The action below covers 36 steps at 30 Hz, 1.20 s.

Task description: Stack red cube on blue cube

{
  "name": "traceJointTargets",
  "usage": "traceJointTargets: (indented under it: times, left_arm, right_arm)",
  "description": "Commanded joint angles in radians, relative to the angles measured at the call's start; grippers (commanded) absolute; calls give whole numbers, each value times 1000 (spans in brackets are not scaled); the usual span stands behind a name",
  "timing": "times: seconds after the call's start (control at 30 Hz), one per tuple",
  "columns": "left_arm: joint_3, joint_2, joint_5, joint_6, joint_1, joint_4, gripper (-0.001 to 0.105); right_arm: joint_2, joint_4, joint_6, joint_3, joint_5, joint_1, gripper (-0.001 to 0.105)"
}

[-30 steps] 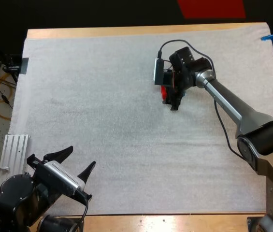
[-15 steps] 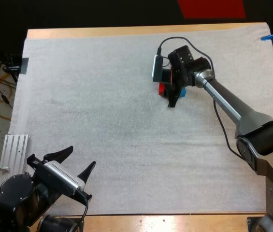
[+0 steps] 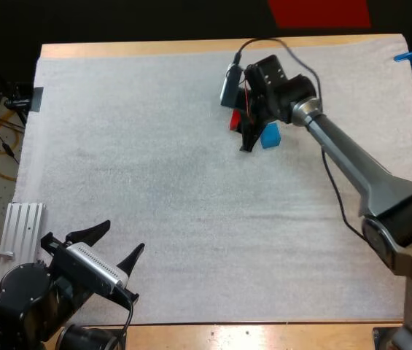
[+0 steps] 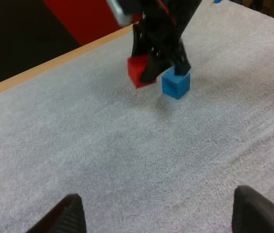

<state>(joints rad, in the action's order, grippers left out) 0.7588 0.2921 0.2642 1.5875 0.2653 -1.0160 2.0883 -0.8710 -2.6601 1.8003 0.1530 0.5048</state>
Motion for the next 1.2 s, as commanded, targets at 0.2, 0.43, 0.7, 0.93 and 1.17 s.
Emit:
traceJointTargets:
  times: [0.2,0.43,0.7,0.93,1.17]
  left_arm:
    - [6,2,2,0,3,3,63]
    - [6,2,2,0,3,3,63]
    - [6,2,2,0,3,3,63]
    - [6,2,2,0,3,3,63]
    - [6,2,2,0,3,3,63]
  right_arm:
    - [-96,-82,366,13,-100,-4,0]
    - [-97,-140,797,9,-261,-16,0]
    - [-95,-137,959,9,-340,-16,0]
    - [-95,-150,989,5,-347,-16,0]
    - [-57,-156,1004,-1,-322,-16,0]
